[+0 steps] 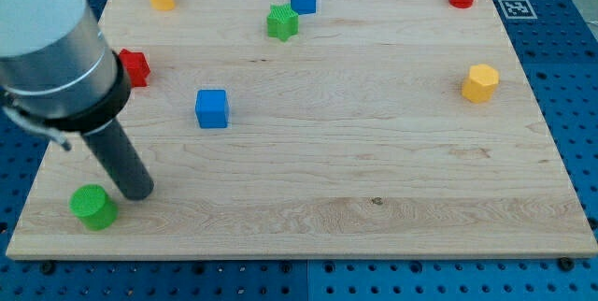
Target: Move the green star to the bottom center of the board
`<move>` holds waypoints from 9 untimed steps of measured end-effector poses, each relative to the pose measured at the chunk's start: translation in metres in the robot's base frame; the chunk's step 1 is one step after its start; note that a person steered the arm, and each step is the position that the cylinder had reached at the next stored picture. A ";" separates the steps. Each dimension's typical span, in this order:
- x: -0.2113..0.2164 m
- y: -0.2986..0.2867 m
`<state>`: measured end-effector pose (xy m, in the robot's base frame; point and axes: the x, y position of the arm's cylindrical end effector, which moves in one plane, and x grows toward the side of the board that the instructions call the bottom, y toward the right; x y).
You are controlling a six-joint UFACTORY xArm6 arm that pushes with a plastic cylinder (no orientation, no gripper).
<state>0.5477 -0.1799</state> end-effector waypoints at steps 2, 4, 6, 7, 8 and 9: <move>-0.032 0.000; -0.074 -0.002; -0.158 -0.001; -0.197 0.013; -0.238 0.024; -0.274 0.045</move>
<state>0.2737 -0.1349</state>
